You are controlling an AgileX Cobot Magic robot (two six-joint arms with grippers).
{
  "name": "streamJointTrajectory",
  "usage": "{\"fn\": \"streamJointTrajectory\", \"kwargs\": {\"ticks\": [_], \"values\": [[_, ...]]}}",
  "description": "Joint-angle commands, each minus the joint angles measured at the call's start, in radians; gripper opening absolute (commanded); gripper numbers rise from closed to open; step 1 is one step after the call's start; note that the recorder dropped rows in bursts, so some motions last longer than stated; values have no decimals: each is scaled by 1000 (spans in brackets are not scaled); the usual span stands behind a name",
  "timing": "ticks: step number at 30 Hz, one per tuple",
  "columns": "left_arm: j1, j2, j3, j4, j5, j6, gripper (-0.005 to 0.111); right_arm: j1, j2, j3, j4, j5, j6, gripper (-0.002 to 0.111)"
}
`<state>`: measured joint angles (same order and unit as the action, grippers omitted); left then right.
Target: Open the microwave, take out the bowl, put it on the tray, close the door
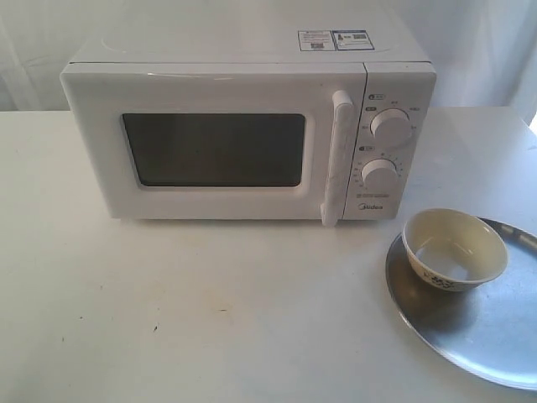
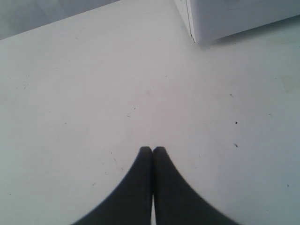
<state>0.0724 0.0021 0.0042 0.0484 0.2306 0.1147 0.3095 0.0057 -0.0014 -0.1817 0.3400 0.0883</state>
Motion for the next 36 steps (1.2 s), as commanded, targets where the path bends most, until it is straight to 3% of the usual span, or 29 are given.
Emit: {"fn": "streamJointTrajectory", "kwargs": {"ticks": [1, 15, 36], "values": [[-4, -2, -4, -4, 2, -6, 0, -2, -6, 1, 1, 3, 9, 0], [-4, -2, -4, -4, 2, -6, 0, -2, -6, 1, 1, 3, -115, 0], [-4, -2, -4, -4, 2, -6, 0, -2, -6, 1, 1, 3, -113, 0]]}}
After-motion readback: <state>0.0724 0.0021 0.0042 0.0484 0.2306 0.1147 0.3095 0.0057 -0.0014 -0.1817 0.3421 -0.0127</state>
